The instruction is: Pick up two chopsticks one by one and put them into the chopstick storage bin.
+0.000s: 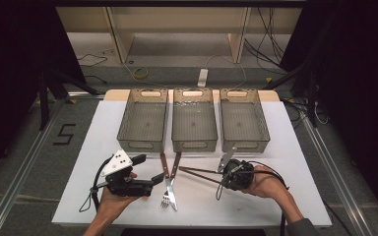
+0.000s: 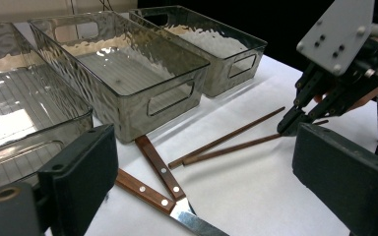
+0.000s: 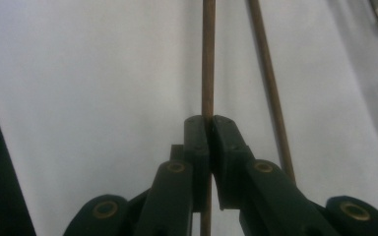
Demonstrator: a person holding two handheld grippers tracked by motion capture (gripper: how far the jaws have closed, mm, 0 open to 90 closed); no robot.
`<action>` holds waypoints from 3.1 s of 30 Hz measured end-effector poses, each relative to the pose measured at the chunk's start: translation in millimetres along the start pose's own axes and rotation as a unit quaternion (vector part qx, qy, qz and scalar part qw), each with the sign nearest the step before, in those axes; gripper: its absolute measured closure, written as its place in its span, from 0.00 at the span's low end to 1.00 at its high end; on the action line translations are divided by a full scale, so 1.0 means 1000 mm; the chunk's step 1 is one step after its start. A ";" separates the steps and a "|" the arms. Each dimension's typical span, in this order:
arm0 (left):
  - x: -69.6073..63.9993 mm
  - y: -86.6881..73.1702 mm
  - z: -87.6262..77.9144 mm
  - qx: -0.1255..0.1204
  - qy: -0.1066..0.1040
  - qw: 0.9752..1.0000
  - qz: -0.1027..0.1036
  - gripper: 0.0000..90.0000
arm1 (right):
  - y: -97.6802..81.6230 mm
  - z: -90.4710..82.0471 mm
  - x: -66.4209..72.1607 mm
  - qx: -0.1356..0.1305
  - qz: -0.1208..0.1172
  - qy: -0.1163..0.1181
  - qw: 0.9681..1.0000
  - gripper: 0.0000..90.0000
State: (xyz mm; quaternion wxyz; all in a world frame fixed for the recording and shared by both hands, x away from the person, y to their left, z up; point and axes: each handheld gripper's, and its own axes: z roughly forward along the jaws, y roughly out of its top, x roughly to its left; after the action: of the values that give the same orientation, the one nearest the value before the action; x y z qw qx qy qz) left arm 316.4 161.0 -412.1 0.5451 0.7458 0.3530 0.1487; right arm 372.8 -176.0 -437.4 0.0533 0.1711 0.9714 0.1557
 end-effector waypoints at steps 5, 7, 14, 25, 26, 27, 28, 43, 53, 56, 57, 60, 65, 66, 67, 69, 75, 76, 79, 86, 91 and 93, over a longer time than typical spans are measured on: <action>0.000 0.000 0.002 0.004 -0.003 1.000 -0.012 0.10 | 0.000 -0.009 -0.002 -0.033 0.013 0.000 0.999 0.96; -0.002 0.000 0.005 0.008 -0.008 1.000 -0.020 0.11 | 0.001 -0.013 -0.003 -0.047 0.022 -0.004 0.999 0.96; -0.006 0.003 0.023 0.021 -0.028 0.998 -0.060 0.12 | 0.007 -0.025 0.001 -0.113 0.041 -0.013 0.993 0.96; -0.013 0.018 0.055 0.019 -0.047 0.993 -0.106 0.17 | 0.023 -0.035 0.021 -0.204 0.050 -0.026 0.977 0.95; -0.013 0.019 0.061 0.021 -0.052 0.991 -0.122 0.17 | 0.024 -0.035 0.022 -0.211 0.049 -0.024 0.976 0.95; -0.013 0.019 0.063 0.021 -0.055 0.990 -0.129 0.17 | 0.024 -0.035 0.023 -0.214 0.048 -0.025 0.975 0.95; -0.013 0.019 0.063 0.021 -0.055 0.990 -0.129 0.18 | 0.025 -0.035 0.024 -0.218 0.046 -0.024 0.975 0.95; -0.009 0.017 0.076 0.018 -0.111 0.976 -0.188 0.47 | 0.030 -0.034 0.029 -0.243 0.049 -0.019 0.968 0.95; -0.009 0.016 0.076 0.009 -0.127 0.974 -0.188 0.69 | 0.032 -0.034 0.033 -0.257 0.045 -0.011 0.965 0.95; -0.010 0.016 0.075 0.007 -0.131 0.973 -0.188 0.75 | 0.032 -0.034 0.033 -0.260 0.045 -0.012 0.964 0.95; -0.009 0.016 0.075 0.007 -0.133 0.973 -0.190 0.77 | 0.032 -0.035 0.033 -0.261 0.044 -0.013 0.964 0.95; -0.008 0.015 0.076 0.005 -0.145 0.969 -0.201 0.81 | 0.032 -0.035 0.034 -0.266 0.046 -0.013 0.963 0.95; -0.008 0.017 0.075 0.000 -0.168 0.965 -0.204 0.89 | 0.032 -0.034 0.034 -0.269 0.043 -0.013 0.962 0.95; -0.008 0.017 0.075 0.000 -0.168 0.965 -0.204 0.91 | 0.032 -0.034 0.034 -0.270 0.042 -0.012 0.962 0.95; -0.009 0.018 0.075 0.000 -0.170 0.964 -0.203 0.92 | 0.032 -0.033 0.035 -0.273 0.040 -0.013 0.961 0.95; -0.011 0.020 0.074 0.002 -0.169 0.966 -0.195 0.92 | 0.032 -0.032 0.035 -0.273 0.037 -0.013 0.961 0.95; -0.008 0.027 0.069 0.018 -0.156 0.972 -0.173 0.93 | 0.024 -0.036 0.030 -0.284 0.052 0.000 0.957 0.75; -0.006 0.029 0.067 0.018 -0.154 0.972 -0.174 0.93 | 0.021 -0.037 0.030 -0.284 0.057 -0.001 0.957 0.72; 0.001 0.035 0.063 0.029 -0.146 0.974 -0.171 0.93 | 0.012 -0.037 0.026 -0.286 0.070 -0.008 0.956 0.61; 0.019 0.053 0.049 0.044 -0.127 0.977 -0.165 0.93 | -0.005 -0.032 0.020 -0.288 0.107 -0.030 0.951 0.44; 0.034 0.067 0.040 0.047 -0.118 0.978 -0.162 0.93 | -0.014 -0.029 0.018 -0.290 0.130 -0.034 0.947 0.38; 0.039 0.072 0.036 0.048 -0.110 0.980 -0.157 0.93 | -0.017 -0.029 0.019 -0.290 0.137 -0.032 0.947 0.35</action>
State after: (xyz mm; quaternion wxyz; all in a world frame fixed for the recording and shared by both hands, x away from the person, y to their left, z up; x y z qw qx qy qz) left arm 392.2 150.9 -365.6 0.5609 0.7182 0.4099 -0.0389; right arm 345.6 -192.8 -416.8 0.1100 0.2844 0.8495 0.4306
